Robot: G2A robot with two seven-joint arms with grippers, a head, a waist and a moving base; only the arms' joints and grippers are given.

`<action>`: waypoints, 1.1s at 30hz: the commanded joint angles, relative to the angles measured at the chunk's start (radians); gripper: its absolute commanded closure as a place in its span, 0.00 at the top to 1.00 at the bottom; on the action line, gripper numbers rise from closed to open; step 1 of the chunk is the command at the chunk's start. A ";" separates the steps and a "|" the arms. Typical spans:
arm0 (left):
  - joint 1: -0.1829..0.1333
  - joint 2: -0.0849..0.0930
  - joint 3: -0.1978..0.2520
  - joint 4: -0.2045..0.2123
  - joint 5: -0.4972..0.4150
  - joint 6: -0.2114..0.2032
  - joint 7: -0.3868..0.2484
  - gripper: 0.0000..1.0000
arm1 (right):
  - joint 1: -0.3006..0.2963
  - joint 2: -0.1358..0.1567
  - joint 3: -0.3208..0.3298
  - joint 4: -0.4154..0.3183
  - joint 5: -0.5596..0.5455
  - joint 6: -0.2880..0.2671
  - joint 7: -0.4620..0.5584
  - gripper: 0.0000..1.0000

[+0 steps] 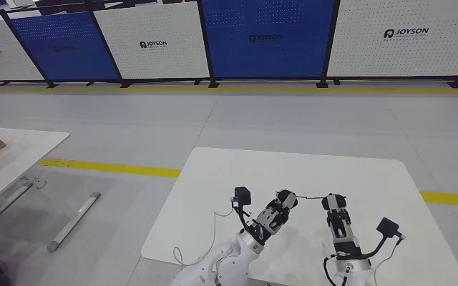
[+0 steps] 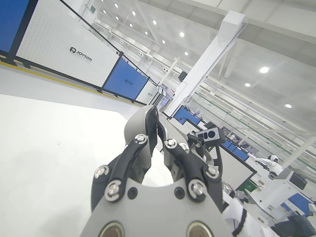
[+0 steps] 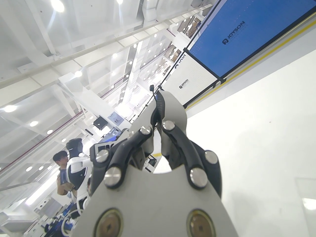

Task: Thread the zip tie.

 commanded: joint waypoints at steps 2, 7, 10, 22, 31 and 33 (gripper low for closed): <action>0.000 0.000 0.000 0.000 0.000 0.000 0.000 0.00 | 0.005 -0.002 -0.003 0.005 -0.002 0.004 0.001 0.00; 0.000 0.000 0.000 0.000 0.000 0.000 0.000 0.00 | 0.008 -0.004 -0.004 0.008 -0.006 0.007 0.006 0.00; 0.000 0.000 0.000 0.000 0.000 0.000 0.000 0.00 | 0.008 -0.005 -0.005 0.008 -0.006 0.006 0.006 0.00; 0.000 0.000 0.000 0.000 0.000 0.000 0.000 0.00 | -0.002 -0.008 0.005 0.004 0.000 -0.009 -0.004 0.00; 0.000 0.000 0.000 0.000 0.000 0.000 0.000 0.00 | 0.002 -0.010 0.008 -0.001 -0.006 -0.003 0.008 0.00; 0.000 0.000 0.000 0.000 0.000 0.000 0.000 0.00 | 0.004 -0.011 0.006 0.000 -0.011 0.001 0.013 0.00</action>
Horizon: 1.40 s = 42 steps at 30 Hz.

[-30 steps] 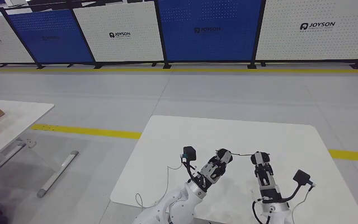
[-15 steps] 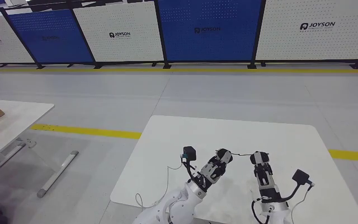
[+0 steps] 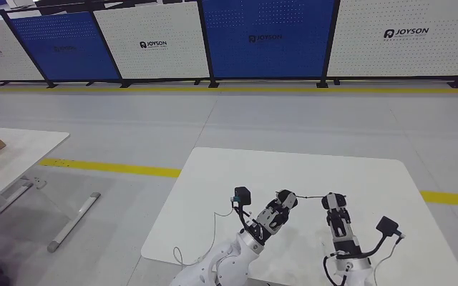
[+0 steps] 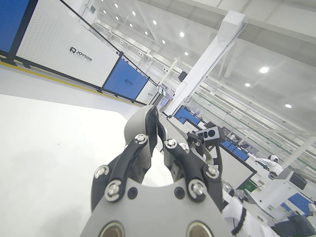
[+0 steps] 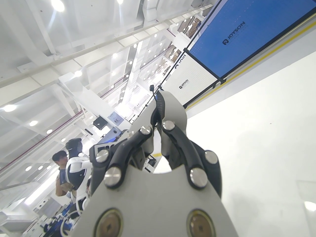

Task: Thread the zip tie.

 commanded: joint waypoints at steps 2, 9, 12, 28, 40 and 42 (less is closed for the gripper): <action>0.000 0.000 0.000 0.000 0.000 0.000 0.000 0.00 | 0.002 -0.001 -0.003 0.002 -0.005 0.005 0.007 0.00; 0.000 0.000 0.000 0.000 0.000 0.000 0.000 0.00 | 0.004 -0.003 -0.004 0.005 -0.008 0.009 0.010 0.00; 0.000 0.000 0.000 0.000 0.000 0.000 0.000 0.00 | 0.004 -0.004 -0.003 0.006 -0.011 0.003 0.009 0.00; 0.000 0.000 0.000 0.000 0.000 0.000 0.000 0.00 | -0.010 -0.006 0.013 0.004 -0.007 -0.024 -0.009 0.00; 0.000 0.000 0.000 0.000 0.000 0.000 0.000 0.00 | 0.002 -0.010 0.003 0.017 -0.016 -0.014 0.004 0.00; 0.000 0.000 0.000 0.000 0.000 0.000 0.000 0.00 | 0.004 -0.011 0.001 0.020 -0.017 -0.014 0.004 0.00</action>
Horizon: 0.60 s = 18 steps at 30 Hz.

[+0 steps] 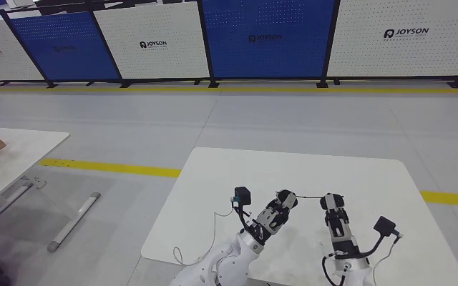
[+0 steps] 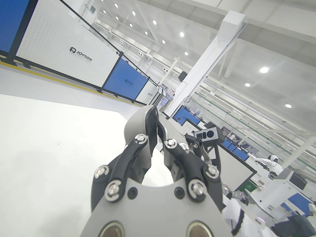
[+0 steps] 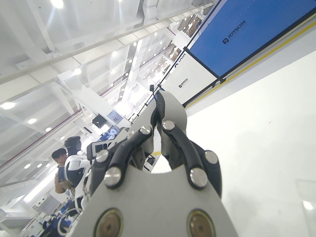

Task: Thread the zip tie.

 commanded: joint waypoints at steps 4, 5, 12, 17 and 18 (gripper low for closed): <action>0.000 0.000 0.000 0.000 0.000 0.000 0.000 0.00 | 0.002 -0.001 -0.002 0.004 -0.003 -0.003 0.003 0.00; 0.000 0.000 0.000 0.000 0.000 0.000 0.000 0.00 | 0.003 -0.001 -0.002 0.004 -0.004 -0.004 0.003 0.00; 0.000 0.000 0.000 0.000 0.000 0.000 0.000 0.00 | 0.010 -0.003 -0.005 0.009 0.002 -0.014 0.009 0.00; 0.007 -0.002 -0.002 -0.011 -0.044 0.008 -0.017 0.00 | 0.023 -0.004 0.000 0.019 0.028 -0.015 0.036 0.00; 0.008 -0.002 -0.005 -0.016 -0.057 0.010 -0.025 0.00 | 0.024 -0.004 0.001 0.018 0.031 -0.014 0.042 0.00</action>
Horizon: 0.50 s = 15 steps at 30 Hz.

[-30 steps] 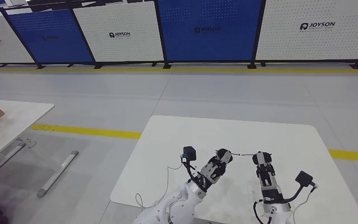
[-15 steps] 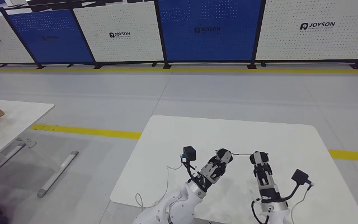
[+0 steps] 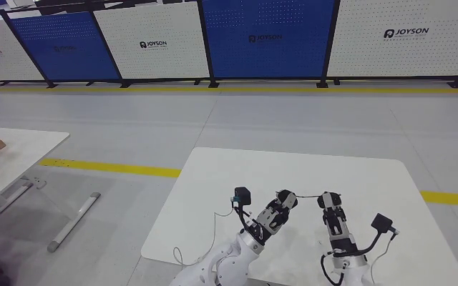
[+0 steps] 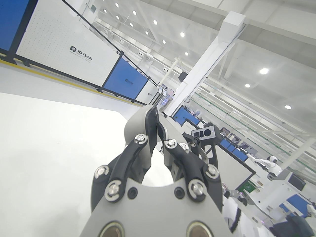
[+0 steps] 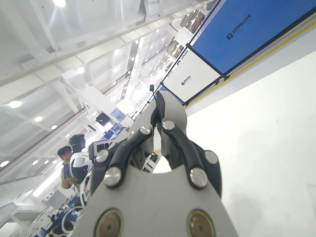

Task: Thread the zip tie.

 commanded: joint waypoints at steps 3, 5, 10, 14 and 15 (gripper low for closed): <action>0.010 -0.001 -0.014 -0.019 -0.076 0.008 -0.038 0.00 | 0.003 0.001 0.006 -0.007 0.016 0.002 0.028 0.00; 0.014 -0.001 -0.021 -0.026 -0.108 0.010 -0.056 0.00 | 0.002 0.001 0.007 -0.010 0.032 -0.001 0.042 0.00; 0.024 0.000 -0.046 -0.048 -0.233 0.002 -0.133 0.00 | -0.002 0.003 0.020 -0.018 0.096 -0.007 0.100 0.00; 0.028 0.001 -0.056 -0.060 -0.305 0.007 -0.198 0.00 | -0.005 0.005 0.031 -0.031 0.105 -0.003 0.124 0.00; 0.027 0.001 -0.060 -0.062 -0.306 0.011 -0.204 0.00 | -0.006 0.006 0.032 -0.034 0.107 0.000 0.126 0.00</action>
